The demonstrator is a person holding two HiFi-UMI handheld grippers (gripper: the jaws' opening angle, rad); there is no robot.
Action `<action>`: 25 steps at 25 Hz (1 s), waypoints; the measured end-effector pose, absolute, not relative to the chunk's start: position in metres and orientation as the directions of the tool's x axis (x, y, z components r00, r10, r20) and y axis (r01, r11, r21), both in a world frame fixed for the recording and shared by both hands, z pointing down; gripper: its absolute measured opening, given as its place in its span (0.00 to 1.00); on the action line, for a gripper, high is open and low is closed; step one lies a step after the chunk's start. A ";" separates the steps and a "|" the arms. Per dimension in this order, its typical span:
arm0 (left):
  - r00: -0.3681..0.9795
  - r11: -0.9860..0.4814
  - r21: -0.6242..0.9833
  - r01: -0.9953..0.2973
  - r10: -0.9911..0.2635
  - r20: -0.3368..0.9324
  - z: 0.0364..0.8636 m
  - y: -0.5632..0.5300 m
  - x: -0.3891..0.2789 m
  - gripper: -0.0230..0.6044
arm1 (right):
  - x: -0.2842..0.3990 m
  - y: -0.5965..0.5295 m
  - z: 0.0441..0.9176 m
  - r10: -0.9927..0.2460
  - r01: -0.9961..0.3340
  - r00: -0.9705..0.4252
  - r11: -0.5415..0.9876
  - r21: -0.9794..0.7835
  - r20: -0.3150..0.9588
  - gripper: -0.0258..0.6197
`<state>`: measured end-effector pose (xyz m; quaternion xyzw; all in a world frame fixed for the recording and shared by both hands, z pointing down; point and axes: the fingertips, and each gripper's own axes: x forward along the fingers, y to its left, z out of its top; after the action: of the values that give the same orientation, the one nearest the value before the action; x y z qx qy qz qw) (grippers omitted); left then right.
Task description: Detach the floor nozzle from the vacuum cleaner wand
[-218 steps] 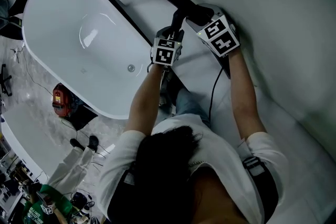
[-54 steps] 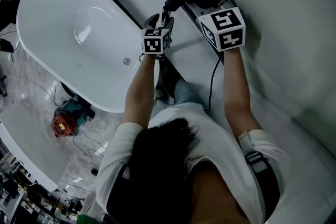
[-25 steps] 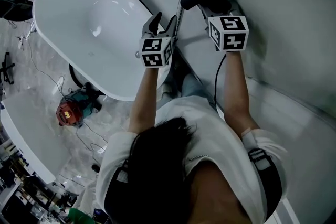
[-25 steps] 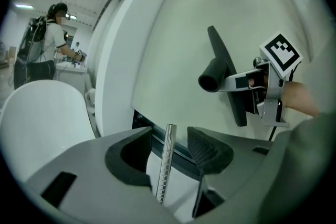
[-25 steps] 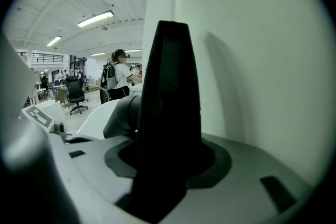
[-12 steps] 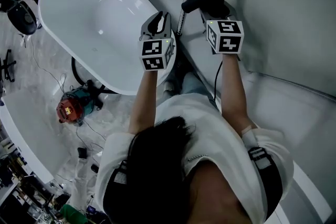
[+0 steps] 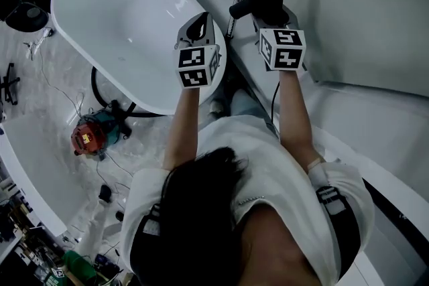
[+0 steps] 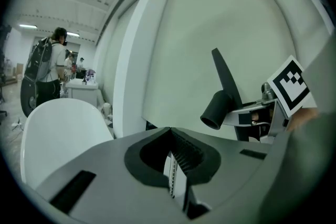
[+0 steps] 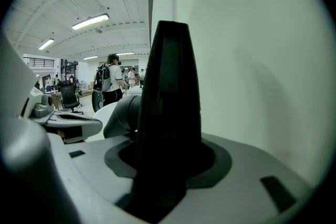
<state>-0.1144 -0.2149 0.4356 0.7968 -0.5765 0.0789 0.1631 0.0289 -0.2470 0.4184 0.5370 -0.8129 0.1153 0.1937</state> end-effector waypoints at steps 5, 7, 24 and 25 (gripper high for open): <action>0.358 -0.318 0.169 -0.933 -0.878 0.318 0.424 -0.198 -0.109 0.04 | 0.026 -0.228 0.414 -0.834 -0.925 -0.338 0.380 0.011 0.437 0.37; 0.361 -0.323 0.170 -0.931 -0.879 0.312 0.428 -0.188 -0.107 0.04 | 0.025 -0.217 0.420 -0.835 -0.926 -0.335 0.378 0.012 0.436 0.37; 0.380 -0.347 0.160 -0.924 -0.880 0.284 0.423 -0.159 -0.103 0.04 | 0.016 -0.180 0.424 -0.851 -0.930 -0.314 0.365 0.045 0.422 0.37; 0.379 -0.347 0.159 -0.924 -0.881 0.282 0.423 -0.159 -0.102 0.04 | 0.016 -0.181 0.424 -0.851 -0.929 -0.314 0.366 0.047 0.421 0.37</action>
<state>-0.1021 -0.1591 0.4230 0.8173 -0.5523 0.0735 0.1469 0.0157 -0.1806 0.4241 0.5535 -0.8042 0.1025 0.1911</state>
